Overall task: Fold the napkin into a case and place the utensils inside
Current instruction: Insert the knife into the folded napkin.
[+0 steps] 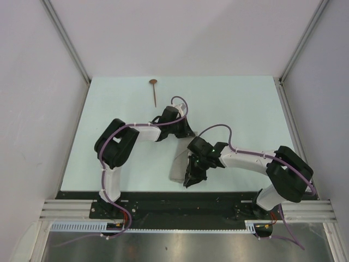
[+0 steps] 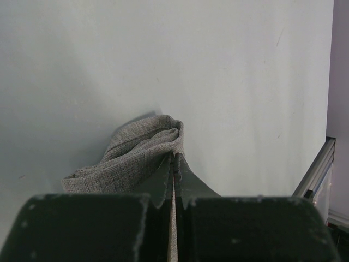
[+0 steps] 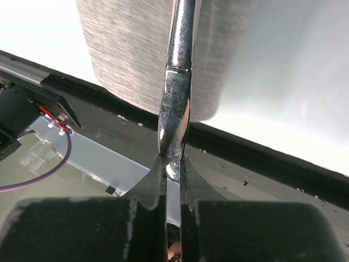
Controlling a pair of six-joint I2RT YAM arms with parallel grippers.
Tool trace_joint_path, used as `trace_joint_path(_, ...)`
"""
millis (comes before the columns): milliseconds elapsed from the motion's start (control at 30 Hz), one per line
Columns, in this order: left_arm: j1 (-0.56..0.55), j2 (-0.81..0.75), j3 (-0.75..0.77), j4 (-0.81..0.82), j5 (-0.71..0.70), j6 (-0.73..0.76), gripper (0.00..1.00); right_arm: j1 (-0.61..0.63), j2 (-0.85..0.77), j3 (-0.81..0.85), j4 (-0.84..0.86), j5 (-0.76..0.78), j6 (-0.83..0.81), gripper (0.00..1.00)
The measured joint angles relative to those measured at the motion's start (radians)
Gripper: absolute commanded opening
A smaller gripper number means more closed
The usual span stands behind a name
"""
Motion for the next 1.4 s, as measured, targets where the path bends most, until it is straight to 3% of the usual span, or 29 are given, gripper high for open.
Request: trace_joint_path(1400, -0.008, 0.023, 0.000, 0.032, 0.032, -0.050, 0.00, -0.175, 0.243, 0.235, -0.073, 0.071, -0.151, 0.00)
